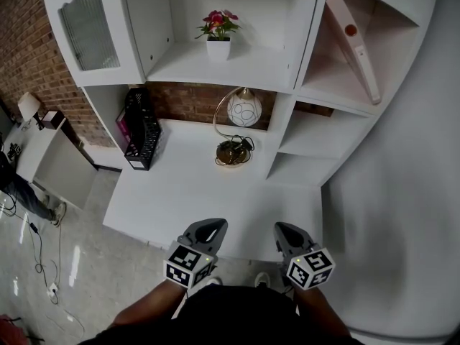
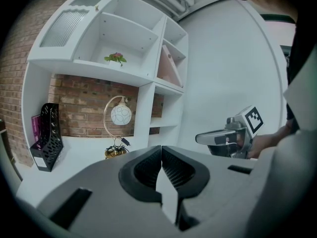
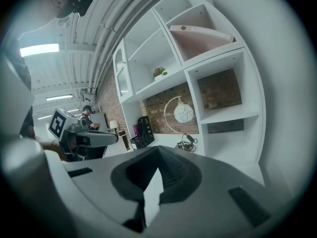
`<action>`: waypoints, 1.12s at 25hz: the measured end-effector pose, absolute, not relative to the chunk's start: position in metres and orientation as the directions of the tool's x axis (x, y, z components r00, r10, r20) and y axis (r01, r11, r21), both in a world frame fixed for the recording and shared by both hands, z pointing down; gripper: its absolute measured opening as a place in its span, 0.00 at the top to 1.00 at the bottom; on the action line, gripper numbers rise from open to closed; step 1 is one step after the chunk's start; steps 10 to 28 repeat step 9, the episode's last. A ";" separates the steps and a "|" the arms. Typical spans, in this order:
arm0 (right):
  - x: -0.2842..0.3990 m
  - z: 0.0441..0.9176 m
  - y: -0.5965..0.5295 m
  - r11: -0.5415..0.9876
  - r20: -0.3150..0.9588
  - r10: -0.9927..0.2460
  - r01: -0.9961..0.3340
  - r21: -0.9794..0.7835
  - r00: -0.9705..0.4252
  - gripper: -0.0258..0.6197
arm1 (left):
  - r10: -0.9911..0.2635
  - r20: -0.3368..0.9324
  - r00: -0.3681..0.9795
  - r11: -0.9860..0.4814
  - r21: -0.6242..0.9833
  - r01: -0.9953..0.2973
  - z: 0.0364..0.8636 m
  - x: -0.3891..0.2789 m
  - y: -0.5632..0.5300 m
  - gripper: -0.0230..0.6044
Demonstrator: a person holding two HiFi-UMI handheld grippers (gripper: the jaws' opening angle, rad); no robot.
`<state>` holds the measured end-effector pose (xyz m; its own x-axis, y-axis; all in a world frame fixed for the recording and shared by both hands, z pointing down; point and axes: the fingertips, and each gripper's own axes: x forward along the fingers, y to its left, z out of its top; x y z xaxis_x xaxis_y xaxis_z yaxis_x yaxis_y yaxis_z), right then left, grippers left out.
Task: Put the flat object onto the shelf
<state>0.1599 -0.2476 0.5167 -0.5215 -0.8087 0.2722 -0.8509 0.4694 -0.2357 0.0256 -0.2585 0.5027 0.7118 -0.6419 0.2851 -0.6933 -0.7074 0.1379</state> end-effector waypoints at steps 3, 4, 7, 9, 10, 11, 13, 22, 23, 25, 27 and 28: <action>0.159 0.517 -0.248 0.473 0.275 -0.806 -0.849 -0.234 -0.524 0.96 | -0.644 0.285 0.710 -0.706 0.136 -0.695 0.503 0.025 -0.259 0.95; 0.158 0.518 -0.248 0.474 0.275 -0.805 -0.849 -0.234 -0.525 0.96 | -0.643 0.285 0.711 -0.707 0.136 -0.694 0.503 0.024 -0.259 0.96; 0.157 0.518 -0.248 0.473 0.277 -0.805 -0.849 -0.234 -0.525 0.96 | -0.641 0.284 0.713 -0.709 0.137 -0.692 0.503 0.024 -0.259 0.95; 0.157 0.517 -0.249 0.472 0.279 -0.805 -0.850 -0.234 -0.523 0.96 | -0.639 0.283 0.715 -0.710 0.140 -0.690 0.502 0.024 -0.259 0.95; 0.157 0.517 -0.249 0.472 0.279 -0.805 -0.850 -0.234 -0.523 0.96 | -0.639 0.283 0.715 -0.710 0.140 -0.690 0.502 0.024 -0.259 0.95; 0.157 0.517 -0.249 0.472 0.279 -0.805 -0.850 -0.234 -0.523 0.96 | -0.639 0.283 0.715 -0.710 0.140 -0.690 0.502 0.024 -0.259 0.95; 0.157 0.517 -0.249 0.472 0.279 -0.805 -0.850 -0.234 -0.523 0.96 | -0.639 0.283 0.715 -0.710 0.140 -0.690 0.502 0.024 -0.259 0.95; 0.157 0.517 -0.249 0.472 0.279 -0.805 -0.850 -0.234 -0.523 0.96 | -0.639 0.283 0.715 -0.710 0.140 -0.690 0.502 0.024 -0.259 0.95; 0.157 0.517 -0.249 0.472 0.279 -0.805 -0.850 -0.234 -0.523 0.96 | -0.639 0.283 0.715 -0.710 0.140 -0.690 0.502 0.024 -0.259 0.95; 0.157 0.517 -0.249 0.472 0.279 -0.805 -0.850 -0.234 -0.523 0.96 | -0.639 0.283 0.715 -0.710 0.140 -0.690 0.502 0.024 -0.259 0.95; 0.157 0.517 -0.249 0.472 0.279 -0.805 -0.850 -0.234 -0.523 0.96 | -0.639 0.283 0.715 -0.710 0.140 -0.690 0.502 0.024 -0.259 0.95; 0.157 0.517 -0.249 0.472 0.279 -0.805 -0.850 -0.234 -0.523 0.96 | -0.639 0.283 0.715 -0.710 0.140 -0.690 0.502 0.024 -0.259 0.95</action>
